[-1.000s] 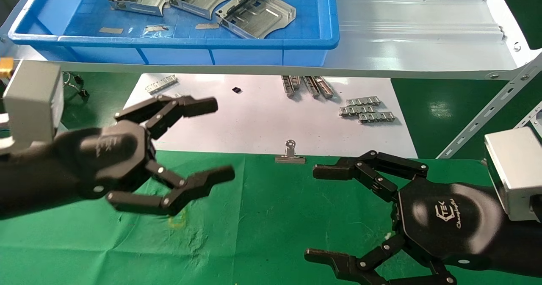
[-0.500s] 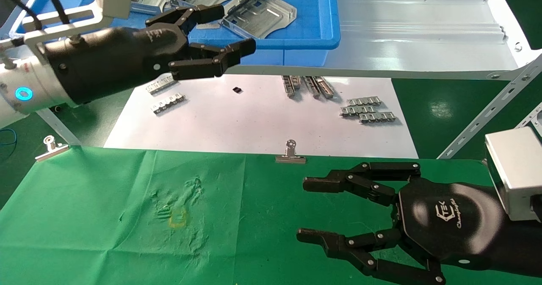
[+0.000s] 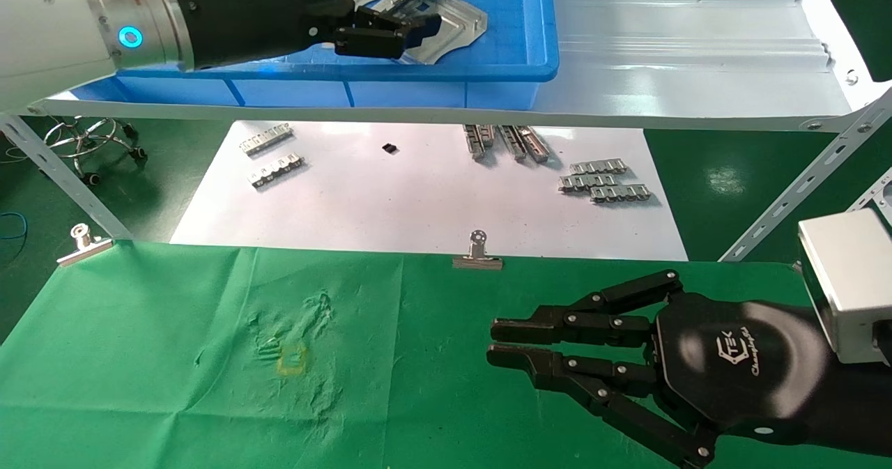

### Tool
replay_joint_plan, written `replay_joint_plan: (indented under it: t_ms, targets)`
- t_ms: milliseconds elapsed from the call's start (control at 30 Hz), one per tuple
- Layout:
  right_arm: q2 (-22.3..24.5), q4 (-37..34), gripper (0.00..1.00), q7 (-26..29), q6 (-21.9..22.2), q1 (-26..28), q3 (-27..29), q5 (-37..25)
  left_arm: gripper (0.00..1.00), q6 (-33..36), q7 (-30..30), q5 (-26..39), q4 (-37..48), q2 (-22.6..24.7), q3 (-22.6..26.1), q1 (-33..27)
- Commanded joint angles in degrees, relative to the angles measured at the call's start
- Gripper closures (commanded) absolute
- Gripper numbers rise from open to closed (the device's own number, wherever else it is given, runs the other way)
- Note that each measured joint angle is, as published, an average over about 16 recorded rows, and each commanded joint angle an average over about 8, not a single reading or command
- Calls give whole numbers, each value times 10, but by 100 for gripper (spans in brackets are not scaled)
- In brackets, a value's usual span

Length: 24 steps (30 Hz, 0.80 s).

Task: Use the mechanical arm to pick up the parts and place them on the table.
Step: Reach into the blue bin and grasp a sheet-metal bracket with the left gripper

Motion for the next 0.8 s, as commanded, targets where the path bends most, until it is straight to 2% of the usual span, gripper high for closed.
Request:
replay_joint_plan:
  t_ms: [33,100,267,333,367,800]
  targets:
    - [0,0,100,0,0,0,0,0,3,1,14,12,35,16,8,-22]
    - [0,0,100,0,0,0,0,0,20,-11,28,22,62,30,13,-34]
    - [0,0,100,0,0,0,0,0,83,-49,56,31,115,57,17,-53]
    - [0,0,100,0,0,0,0,0,97,-61,62,30,131,64,16,-58]
    - [0,0,100,0,0,0,0,0,100,-67,65,30,138,67,15,-60]
    - [0,0,100,0,0,0,0,0,100,-114,76,27,172,83,16,-66]
